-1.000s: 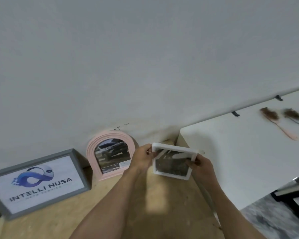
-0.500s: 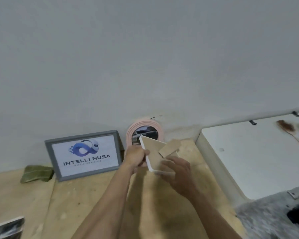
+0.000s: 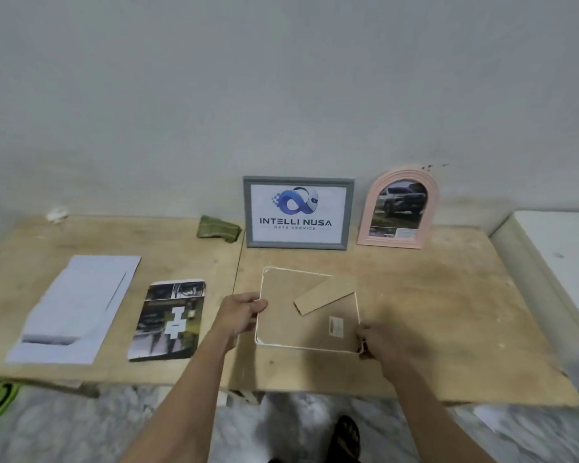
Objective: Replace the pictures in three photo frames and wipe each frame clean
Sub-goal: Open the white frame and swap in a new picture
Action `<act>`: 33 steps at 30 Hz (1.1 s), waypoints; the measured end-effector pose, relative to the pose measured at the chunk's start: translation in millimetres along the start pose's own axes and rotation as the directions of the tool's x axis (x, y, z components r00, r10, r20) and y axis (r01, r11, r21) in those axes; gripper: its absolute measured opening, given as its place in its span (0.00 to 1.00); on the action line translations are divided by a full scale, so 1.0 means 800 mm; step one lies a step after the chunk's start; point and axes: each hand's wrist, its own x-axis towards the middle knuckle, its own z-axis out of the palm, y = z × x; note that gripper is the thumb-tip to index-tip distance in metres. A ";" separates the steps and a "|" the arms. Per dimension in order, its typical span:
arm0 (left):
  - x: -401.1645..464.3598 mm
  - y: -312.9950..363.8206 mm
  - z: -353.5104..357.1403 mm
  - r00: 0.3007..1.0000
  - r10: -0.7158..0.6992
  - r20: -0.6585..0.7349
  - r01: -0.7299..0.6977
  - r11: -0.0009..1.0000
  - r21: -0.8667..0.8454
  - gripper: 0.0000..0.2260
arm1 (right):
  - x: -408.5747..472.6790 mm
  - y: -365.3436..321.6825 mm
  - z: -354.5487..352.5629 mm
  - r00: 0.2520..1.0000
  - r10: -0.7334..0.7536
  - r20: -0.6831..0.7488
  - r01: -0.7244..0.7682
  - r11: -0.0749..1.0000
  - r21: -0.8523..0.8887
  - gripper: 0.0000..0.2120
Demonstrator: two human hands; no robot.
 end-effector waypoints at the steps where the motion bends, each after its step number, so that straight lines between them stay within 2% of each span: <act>1: 0.003 -0.019 -0.006 0.999 -0.018 -0.035 0.018 1.000 0.008 0.07 | 0.002 0.015 0.014 0.999 0.033 0.005 -0.033 0.999 0.002 0.10; 4: 0.013 -0.072 -0.014 0.989 -0.055 -0.134 0.066 0.995 0.080 0.09 | 0.001 0.049 0.046 0.997 0.070 -0.024 -0.071 0.997 -0.025 0.12; 6: 0.013 -0.099 -0.014 0.978 -0.067 -0.197 0.094 0.986 0.135 0.10 | -0.003 0.064 0.057 0.996 0.026 -0.091 -0.034 0.995 -0.094 0.11; 9: 0.012 -0.120 -0.012 0.970 -0.060 -0.235 0.113 0.969 0.220 0.10 | -0.002 0.079 0.073 0.994 -0.025 -0.106 0.003 0.978 -0.206 0.11; 14: 0.008 -0.122 -0.009 0.974 0.030 -0.227 0.074 0.896 0.438 0.07 | -0.002 0.083 0.088 0.985 -0.057 -0.165 0.027 0.984 -0.176 0.11; 17: 0.008 -0.110 -0.008 0.963 0.113 -0.245 0.028 0.860 0.509 0.05 | -0.007 0.080 0.088 0.972 -0.167 -0.168 0.126 0.965 -0.231 0.10; 19: 0.015 -0.099 -0.008 0.958 0.187 -0.219 -0.036 0.832 0.553 0.07 | -0.008 0.086 0.091 0.960 -0.254 -0.115 0.193 0.903 -0.384 0.16; 22: 0.035 -0.085 -0.004 0.970 0.231 -0.076 -0.114 0.708 0.697 0.10 | -0.011 0.090 0.094 0.967 -0.246 0.066 0.237 0.774 -0.587 0.43; 24: 0.047 -0.080 0.002 0.975 0.221 -0.018 -0.122 0.602 0.789 0.09 | -0.012 0.088 0.096 0.968 -0.215 0.127 0.241 0.664 -0.708 0.54; 26: 0.051 -0.076 0.009 0.978 0.206 -0.016 -0.104 0.555 0.826 0.10 | -0.012 0.086 0.097 0.967 -0.226 0.122 0.237 0.605 -0.760 0.56; 28: 0.053 -0.072 0.016 0.980 0.197 -0.037 -0.081 0.560 0.824 0.11 | -0.007 0.085 0.095 0.965 -0.239 0.111 0.233 0.575 -0.784 0.55; 30: 0.052 -0.065 0.020 0.983 0.156 -0.097 -0.019 0.612 0.790 0.14 | -0.006 0.082 0.094 0.966 -0.235 0.109 0.225 0.556 -0.800 0.53; 33: 0.054 -0.052 0.023 0.983 0.082 -0.167 0.065 0.691 0.720 0.24 | -0.006 0.080 0.093 0.966 -0.243 0.082 0.208 0.553 -0.807 0.51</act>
